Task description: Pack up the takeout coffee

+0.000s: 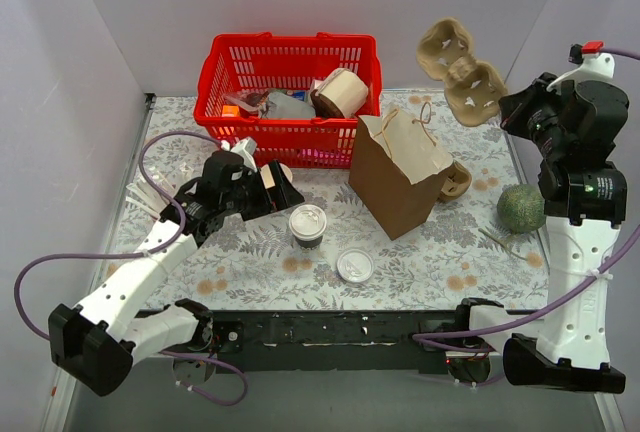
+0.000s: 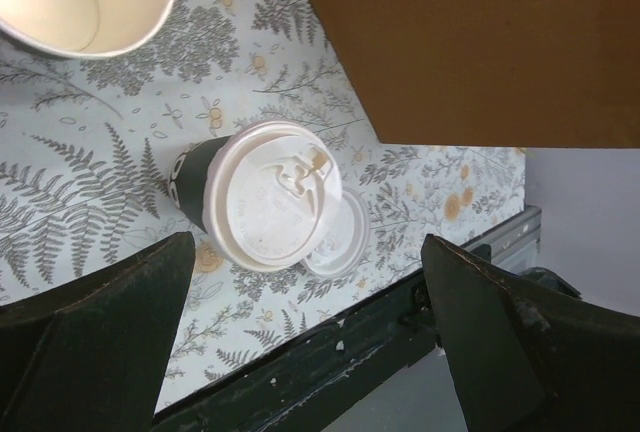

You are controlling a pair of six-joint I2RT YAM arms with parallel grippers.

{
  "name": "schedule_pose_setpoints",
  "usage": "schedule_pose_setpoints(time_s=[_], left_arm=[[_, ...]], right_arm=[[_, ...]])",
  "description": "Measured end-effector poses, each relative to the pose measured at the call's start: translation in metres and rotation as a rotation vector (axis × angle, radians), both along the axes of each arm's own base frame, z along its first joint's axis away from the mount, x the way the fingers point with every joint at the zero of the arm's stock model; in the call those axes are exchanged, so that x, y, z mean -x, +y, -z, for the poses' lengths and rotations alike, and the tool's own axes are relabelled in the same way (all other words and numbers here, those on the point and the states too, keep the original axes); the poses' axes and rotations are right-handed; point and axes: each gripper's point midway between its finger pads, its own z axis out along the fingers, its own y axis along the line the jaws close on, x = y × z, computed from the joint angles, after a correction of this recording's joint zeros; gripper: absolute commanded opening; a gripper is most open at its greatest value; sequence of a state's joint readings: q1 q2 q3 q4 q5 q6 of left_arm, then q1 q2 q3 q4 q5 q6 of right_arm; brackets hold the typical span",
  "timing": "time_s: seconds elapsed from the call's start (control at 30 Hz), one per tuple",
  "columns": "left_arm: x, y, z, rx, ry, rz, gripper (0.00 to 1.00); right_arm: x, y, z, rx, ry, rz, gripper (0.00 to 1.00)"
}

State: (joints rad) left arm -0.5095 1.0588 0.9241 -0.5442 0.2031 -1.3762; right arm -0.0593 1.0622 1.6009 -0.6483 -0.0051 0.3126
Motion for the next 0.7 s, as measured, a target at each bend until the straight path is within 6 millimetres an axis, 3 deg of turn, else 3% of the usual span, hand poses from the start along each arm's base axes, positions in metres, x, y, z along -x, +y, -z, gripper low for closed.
schedule_pose_setpoints(time_s=[0.17,0.3,0.4,0.53,0.6,0.7], left_arm=[[0.002,-0.010,-0.021,0.071,-0.056,0.043,0.98],[-0.003,-0.031,-0.046,0.134,-0.097,0.092,0.98],[-0.007,-0.066,-0.073,0.168,-0.133,0.160,0.98],[-0.022,-0.128,-0.110,0.203,-0.201,0.216,0.98],[-0.027,-0.155,-0.115,0.199,-0.220,0.222,0.98],[-0.035,-0.189,-0.108,0.148,-0.219,0.202,0.98]], right_arm=[[0.012,0.032,0.001,-0.065,0.010,-0.165,0.01],[0.029,0.053,0.004,-0.121,0.014,-0.269,0.01],[0.039,0.058,0.006,-0.153,0.005,-0.284,0.01],[0.056,0.051,0.017,-0.183,-0.005,-0.221,0.01],[0.065,0.042,0.013,-0.182,-0.035,-0.165,0.01],[0.074,0.030,0.004,-0.173,-0.083,-0.091,0.01]])
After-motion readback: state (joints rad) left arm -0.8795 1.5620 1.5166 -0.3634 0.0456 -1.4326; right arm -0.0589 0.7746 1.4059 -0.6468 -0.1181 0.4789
